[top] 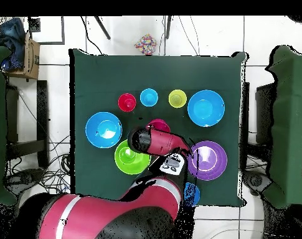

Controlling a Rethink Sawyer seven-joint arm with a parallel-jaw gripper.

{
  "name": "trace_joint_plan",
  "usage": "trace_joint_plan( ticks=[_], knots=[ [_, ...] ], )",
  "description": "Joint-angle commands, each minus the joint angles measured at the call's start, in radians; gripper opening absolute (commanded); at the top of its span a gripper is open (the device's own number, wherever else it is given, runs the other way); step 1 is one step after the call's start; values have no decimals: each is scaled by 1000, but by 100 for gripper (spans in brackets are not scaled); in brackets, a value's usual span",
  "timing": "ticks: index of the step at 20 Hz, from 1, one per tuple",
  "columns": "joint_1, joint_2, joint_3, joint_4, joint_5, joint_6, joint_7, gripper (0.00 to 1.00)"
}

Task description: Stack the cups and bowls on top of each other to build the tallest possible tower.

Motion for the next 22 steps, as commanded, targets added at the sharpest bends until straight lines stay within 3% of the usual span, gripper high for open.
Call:
trace_joint_plan(
  ticks=[1,6,7,16,22],
  knots=[
    [11,28,65,0,10,-59,126,100],
    [-8,19,84,9,-1,-78,109,100],
    [-10,18,86,10,-1,-79,109,0],
    [1,19,66,15,11,-101,131,0],
    [-21,-3,78,-3,15,-15,96,0]
  ],
)
